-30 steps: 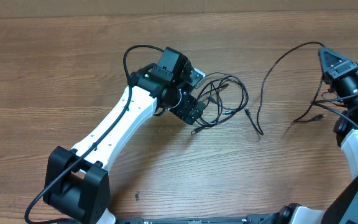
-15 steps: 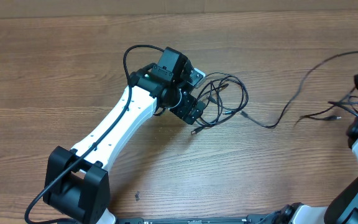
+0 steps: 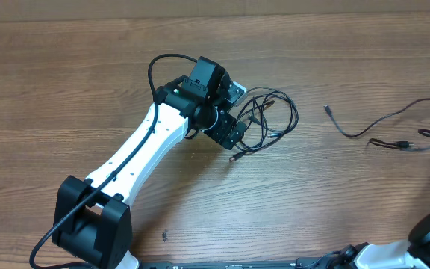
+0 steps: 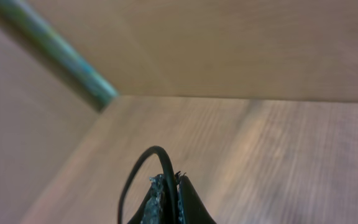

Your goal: Untangle cables

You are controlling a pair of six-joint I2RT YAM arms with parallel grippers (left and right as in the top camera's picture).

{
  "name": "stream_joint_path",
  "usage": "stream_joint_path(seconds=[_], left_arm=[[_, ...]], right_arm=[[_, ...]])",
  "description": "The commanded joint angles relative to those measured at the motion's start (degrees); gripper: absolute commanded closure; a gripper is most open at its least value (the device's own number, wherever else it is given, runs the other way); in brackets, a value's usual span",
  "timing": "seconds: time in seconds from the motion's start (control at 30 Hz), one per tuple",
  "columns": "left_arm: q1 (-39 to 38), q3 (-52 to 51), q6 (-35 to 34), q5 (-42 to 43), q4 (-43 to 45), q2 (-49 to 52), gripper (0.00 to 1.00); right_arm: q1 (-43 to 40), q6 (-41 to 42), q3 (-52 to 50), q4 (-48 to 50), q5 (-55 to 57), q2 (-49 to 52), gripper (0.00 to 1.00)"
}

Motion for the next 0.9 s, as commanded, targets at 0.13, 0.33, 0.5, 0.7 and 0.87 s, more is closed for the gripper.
stream_joint_path(seconds=[0.13,0.33,0.5,0.7,0.87], left_arm=[[-0.1,-0.2,-0.4,0.7,-0.1,0.0,0.0],[-0.1,-0.2,-0.8,0.7,-0.2,0.0,0.0],[-0.1,-0.2,-0.9,0.7,-0.1,0.0,0.0],[-0.1,-0.3,-0.9,0.7,-0.1,0.0,0.0],[-0.1,-0.2,-1.5,0.7,0.6,0.0,0.0]], right_arm=[[-2.9,-0.8,0.7,2.5,1.7,3.0,0.5],[-3.0,-0.8,0.7,2.8,0.3,2.9,0.0],[-3.0,-0.8,0.7,1.4,-6.5,1.6,0.0],[-2.8,-0.8,0.7,0.2,-22.5,-6.4,0.0],[-1.0,-0.2,0.7,-3.8,-40.3,-15.1,0.0]])
